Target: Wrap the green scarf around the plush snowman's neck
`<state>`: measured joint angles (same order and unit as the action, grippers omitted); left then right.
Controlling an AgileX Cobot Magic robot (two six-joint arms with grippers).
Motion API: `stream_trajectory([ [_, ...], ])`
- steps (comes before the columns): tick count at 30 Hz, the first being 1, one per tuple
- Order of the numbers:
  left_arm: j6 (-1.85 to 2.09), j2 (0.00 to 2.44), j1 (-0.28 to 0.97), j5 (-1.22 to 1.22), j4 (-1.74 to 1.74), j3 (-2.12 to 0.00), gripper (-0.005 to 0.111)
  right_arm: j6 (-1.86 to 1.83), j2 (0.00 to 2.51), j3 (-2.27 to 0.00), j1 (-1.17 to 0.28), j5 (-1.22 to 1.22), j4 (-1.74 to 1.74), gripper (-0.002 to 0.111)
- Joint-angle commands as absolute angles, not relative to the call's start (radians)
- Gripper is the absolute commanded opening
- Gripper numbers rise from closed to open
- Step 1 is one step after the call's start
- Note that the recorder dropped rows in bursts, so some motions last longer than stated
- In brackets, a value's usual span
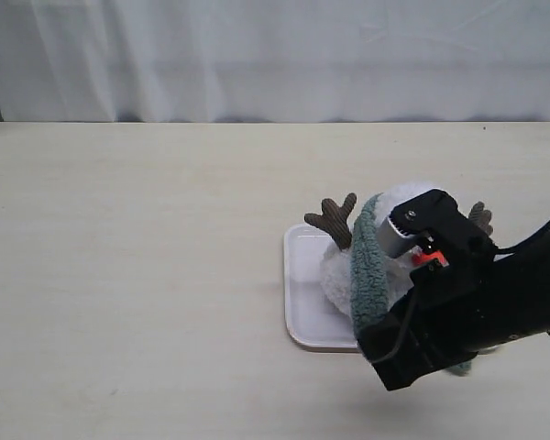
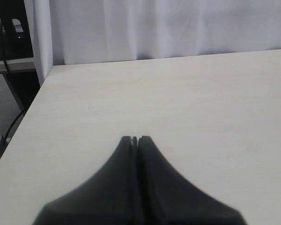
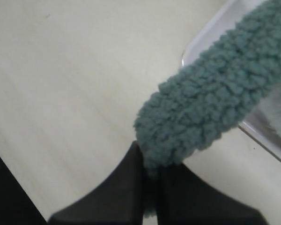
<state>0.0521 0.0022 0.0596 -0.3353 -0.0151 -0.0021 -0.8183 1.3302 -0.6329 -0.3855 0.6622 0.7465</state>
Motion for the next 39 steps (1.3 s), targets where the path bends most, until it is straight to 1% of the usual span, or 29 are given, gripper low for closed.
stream_trajectory([
  [1, 0.049, 0.000, 0.067, -0.323, -0.015, 0.000, 0.000, -0.744, 1.374, -0.634, -0.387, 0.655, 0.676, 0.004],
  [7, 0.049, 0.000, 0.067, -0.325, -0.015, 0.000, 0.000, -0.626, 1.407, -0.647, -0.387, 0.655, 0.560, 0.004],
  [16, 0.049, 0.000, 0.067, -0.325, -0.015, 0.000, 0.000, -0.291, 1.445, -0.652, -0.387, 0.649, 0.251, 0.004],
  [23, 0.049, 0.000, 0.067, -0.323, -0.015, 0.000, 0.000, -0.199, 1.445, -0.666, -0.387, 0.667, 0.149, 0.004],
  [30, 0.049, 0.000, 0.067, -0.323, -0.015, 0.000, 0.000, -0.027, 1.451, -0.666, -0.387, 0.669, 0.000, 0.004],
  [39, 0.049, 0.000, 0.067, -0.323, -0.015, 0.000, 0.000, -0.015, 1.451, -0.660, -0.387, 0.644, -0.023, 0.004],
])
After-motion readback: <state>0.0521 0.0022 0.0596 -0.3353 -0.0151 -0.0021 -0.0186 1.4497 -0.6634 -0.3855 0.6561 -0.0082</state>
